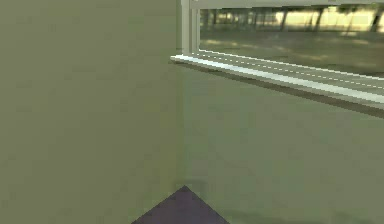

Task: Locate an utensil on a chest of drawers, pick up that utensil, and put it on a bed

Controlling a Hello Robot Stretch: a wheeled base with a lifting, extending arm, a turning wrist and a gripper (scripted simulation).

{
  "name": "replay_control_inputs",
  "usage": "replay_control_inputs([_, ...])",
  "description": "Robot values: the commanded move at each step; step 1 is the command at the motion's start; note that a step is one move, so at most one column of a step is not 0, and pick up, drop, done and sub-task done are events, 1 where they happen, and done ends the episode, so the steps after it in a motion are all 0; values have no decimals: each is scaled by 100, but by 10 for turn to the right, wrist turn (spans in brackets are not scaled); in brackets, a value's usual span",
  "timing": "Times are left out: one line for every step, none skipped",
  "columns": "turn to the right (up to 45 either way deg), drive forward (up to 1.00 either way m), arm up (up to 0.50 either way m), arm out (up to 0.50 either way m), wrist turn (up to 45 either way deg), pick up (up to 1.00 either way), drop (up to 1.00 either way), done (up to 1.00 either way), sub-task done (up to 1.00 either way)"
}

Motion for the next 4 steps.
replay_control_inputs([0,0,0,0,450,0,0,0,0])
replay_control_inputs([0,0,0,0,420,0,0,0,0])
replay_control_inputs([0,0,-30,0,0,0,0,0,0])
replay_control_inputs([0,0,0,0,0,100,0,0,0])
